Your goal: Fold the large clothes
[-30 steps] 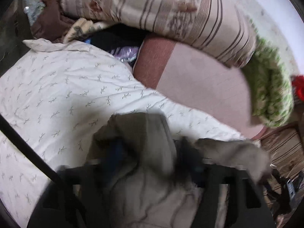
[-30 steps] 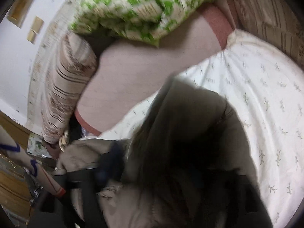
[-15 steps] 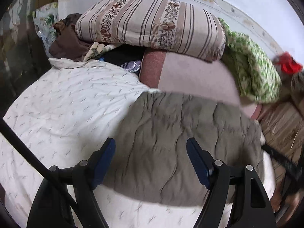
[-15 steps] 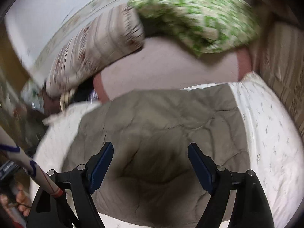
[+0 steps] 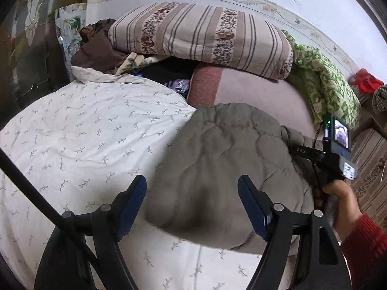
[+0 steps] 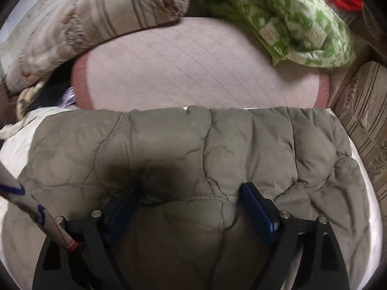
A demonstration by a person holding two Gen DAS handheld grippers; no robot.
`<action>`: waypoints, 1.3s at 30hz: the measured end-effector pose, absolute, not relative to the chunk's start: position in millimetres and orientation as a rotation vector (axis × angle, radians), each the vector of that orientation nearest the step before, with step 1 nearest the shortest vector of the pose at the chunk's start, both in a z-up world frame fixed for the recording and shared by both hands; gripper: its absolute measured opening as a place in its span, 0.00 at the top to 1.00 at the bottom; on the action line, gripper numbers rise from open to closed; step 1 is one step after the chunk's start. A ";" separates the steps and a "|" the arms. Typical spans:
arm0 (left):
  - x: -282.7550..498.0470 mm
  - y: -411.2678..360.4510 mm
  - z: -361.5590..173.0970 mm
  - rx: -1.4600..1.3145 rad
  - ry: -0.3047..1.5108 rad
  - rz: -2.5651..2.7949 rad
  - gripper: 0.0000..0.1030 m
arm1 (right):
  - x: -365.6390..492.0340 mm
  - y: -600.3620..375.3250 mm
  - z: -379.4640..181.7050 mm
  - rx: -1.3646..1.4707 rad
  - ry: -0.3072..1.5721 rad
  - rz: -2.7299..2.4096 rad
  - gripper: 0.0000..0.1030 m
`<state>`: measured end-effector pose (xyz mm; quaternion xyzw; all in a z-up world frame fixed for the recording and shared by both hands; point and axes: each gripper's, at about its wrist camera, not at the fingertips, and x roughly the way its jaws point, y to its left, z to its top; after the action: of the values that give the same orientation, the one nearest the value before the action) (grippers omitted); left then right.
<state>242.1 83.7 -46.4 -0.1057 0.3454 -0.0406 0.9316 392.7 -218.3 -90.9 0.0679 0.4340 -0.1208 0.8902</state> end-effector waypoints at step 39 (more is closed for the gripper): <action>295.4 112.6 -107.3 -0.072 0.980 0.125 0.25 | 322.8 -131.5 -70.3 -0.005 0.934 -0.078 0.11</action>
<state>295.4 112.6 -107.3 -0.0347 0.4700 0.0601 0.8799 322.8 -131.5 -70.3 -0.0023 0.4502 -0.0374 0.8921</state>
